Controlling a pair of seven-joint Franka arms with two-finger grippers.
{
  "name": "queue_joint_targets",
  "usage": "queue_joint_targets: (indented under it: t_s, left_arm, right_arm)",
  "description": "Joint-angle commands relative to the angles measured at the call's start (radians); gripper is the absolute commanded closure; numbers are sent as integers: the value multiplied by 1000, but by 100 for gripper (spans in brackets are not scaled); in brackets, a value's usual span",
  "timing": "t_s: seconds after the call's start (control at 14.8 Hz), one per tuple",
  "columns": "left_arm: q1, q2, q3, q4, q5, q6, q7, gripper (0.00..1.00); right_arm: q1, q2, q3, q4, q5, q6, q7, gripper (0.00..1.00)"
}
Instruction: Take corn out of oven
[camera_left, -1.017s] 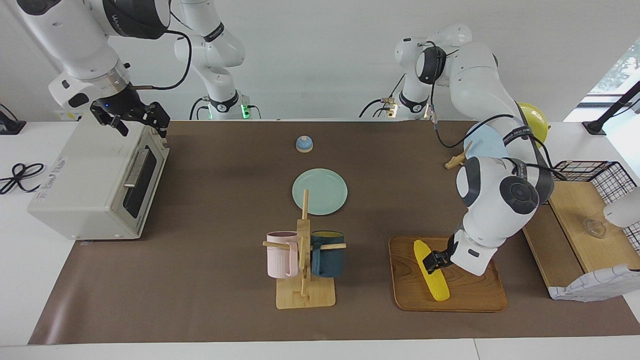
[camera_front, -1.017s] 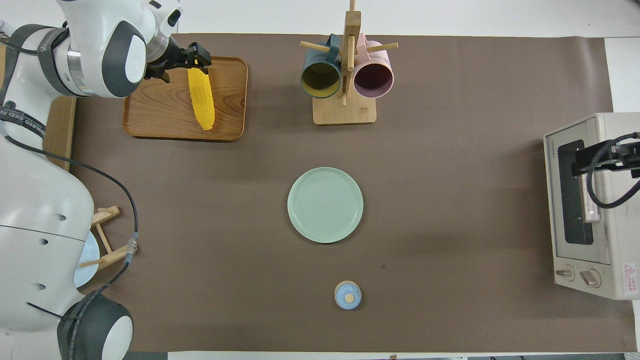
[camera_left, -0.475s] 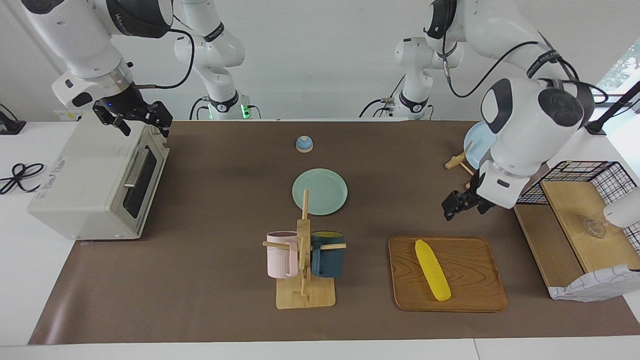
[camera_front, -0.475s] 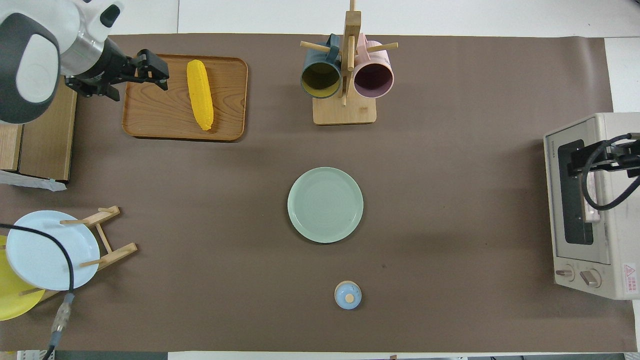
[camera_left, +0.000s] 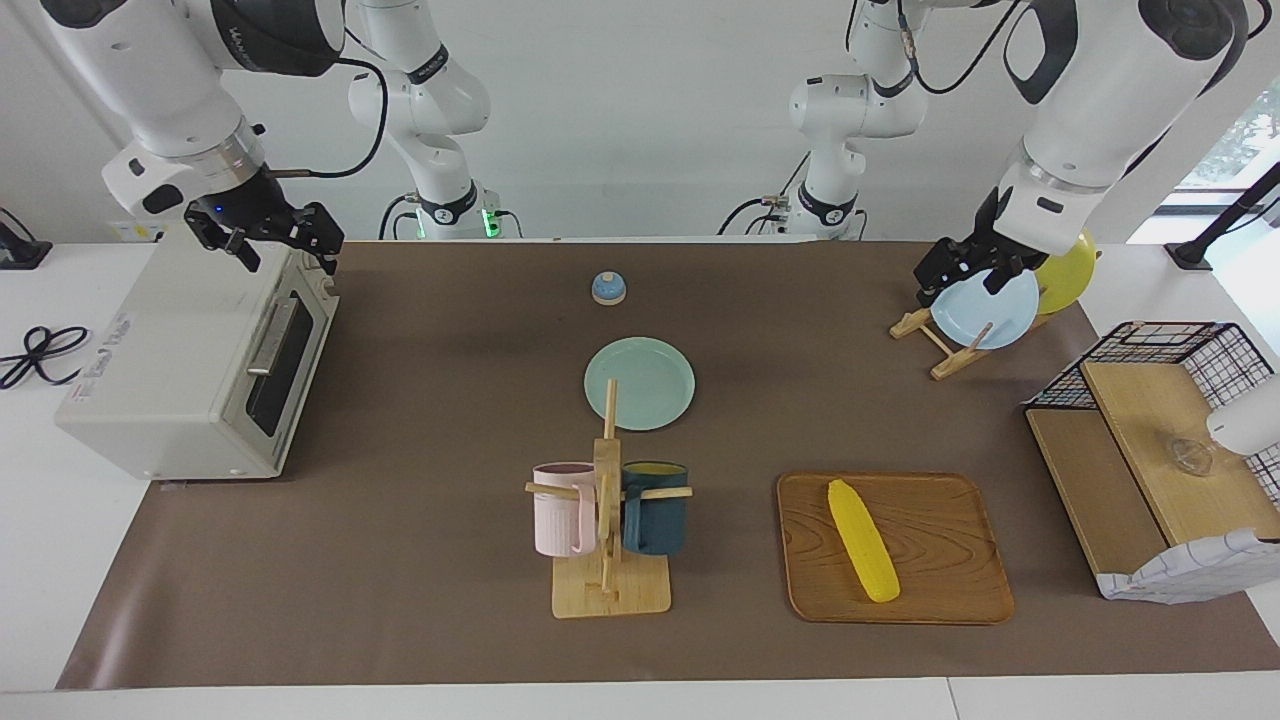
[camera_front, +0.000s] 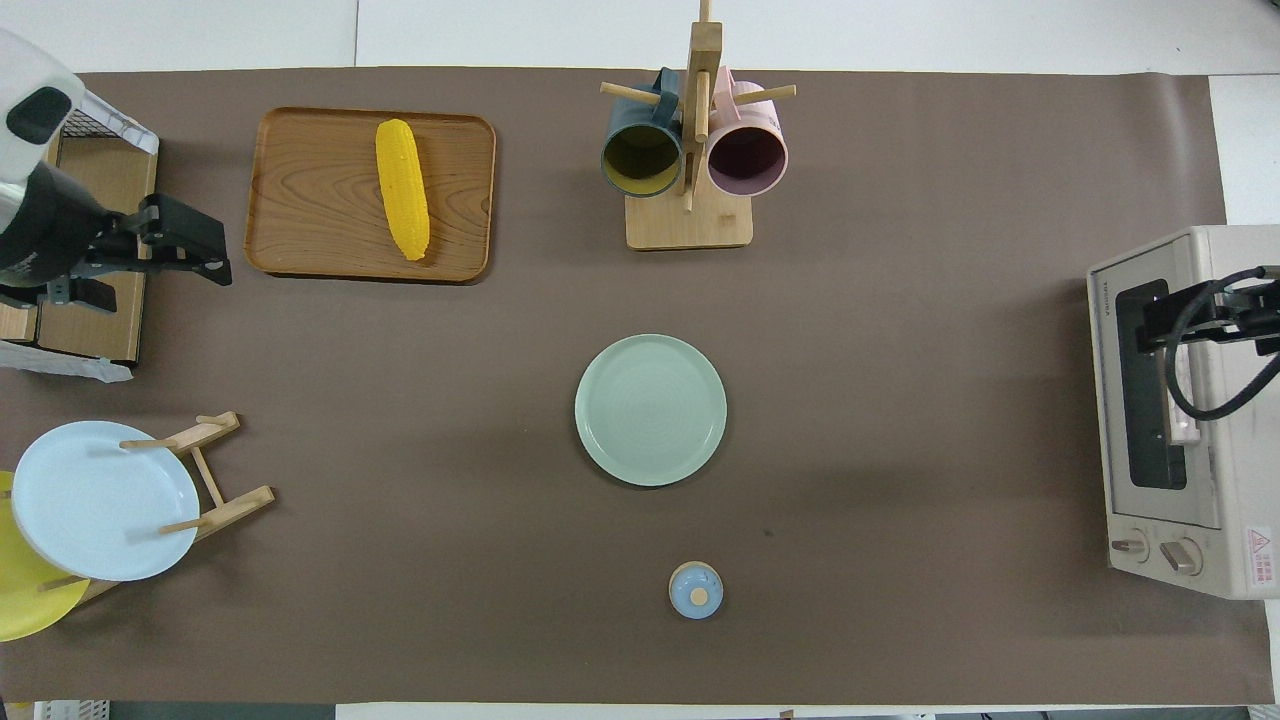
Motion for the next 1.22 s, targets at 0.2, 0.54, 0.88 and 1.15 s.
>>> queue_joint_targets:
  t_s: [0.2,0.54,0.88,1.15]
  left_arm:
    - [45,-87,-15,-68,-6,-155,89,0]
    - [87,-121,-82,-154,-6,-108,92,0]
    - [64,-114,-76,-145,-9,-13,79,0]
    - [61,-111,-76,-149,-9,14,89,0]
  right_arm:
    - [-9,-13,8,-9,4,-8,5,0]
    - [-11,-13,8,-9,4,-8,5,0]
    - [-8,-13,8,-7,4,-3,6,0]
    - [-8,-13,8,-6,4,-5,6,0]
